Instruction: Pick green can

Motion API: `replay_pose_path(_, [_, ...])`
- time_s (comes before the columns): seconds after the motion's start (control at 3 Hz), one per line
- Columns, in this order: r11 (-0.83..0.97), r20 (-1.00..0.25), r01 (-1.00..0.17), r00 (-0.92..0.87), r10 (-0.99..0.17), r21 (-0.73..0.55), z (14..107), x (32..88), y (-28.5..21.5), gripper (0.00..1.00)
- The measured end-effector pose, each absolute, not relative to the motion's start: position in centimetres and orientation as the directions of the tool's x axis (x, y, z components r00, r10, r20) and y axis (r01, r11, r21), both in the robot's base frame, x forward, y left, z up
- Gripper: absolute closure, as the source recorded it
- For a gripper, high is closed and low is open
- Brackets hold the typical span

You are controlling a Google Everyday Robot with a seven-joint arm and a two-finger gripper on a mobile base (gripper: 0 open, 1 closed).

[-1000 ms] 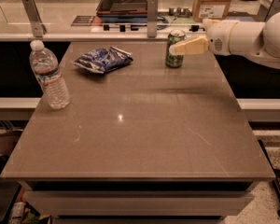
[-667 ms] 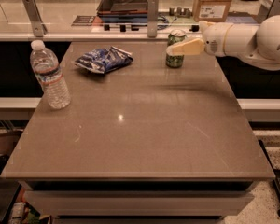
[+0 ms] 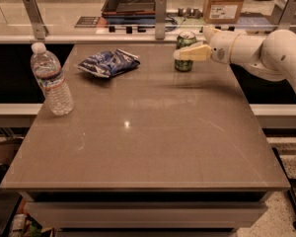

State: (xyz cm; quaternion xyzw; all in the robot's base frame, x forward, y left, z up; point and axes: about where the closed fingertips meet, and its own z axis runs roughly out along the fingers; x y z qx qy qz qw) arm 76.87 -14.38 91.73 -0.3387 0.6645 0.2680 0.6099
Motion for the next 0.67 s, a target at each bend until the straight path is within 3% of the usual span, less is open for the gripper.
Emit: replay_pose_path(0.67, [0.590, -0.997, -0.807, -0.019, -0.080, -0.032, 90.88, 78.70, -14.20, 0.00])
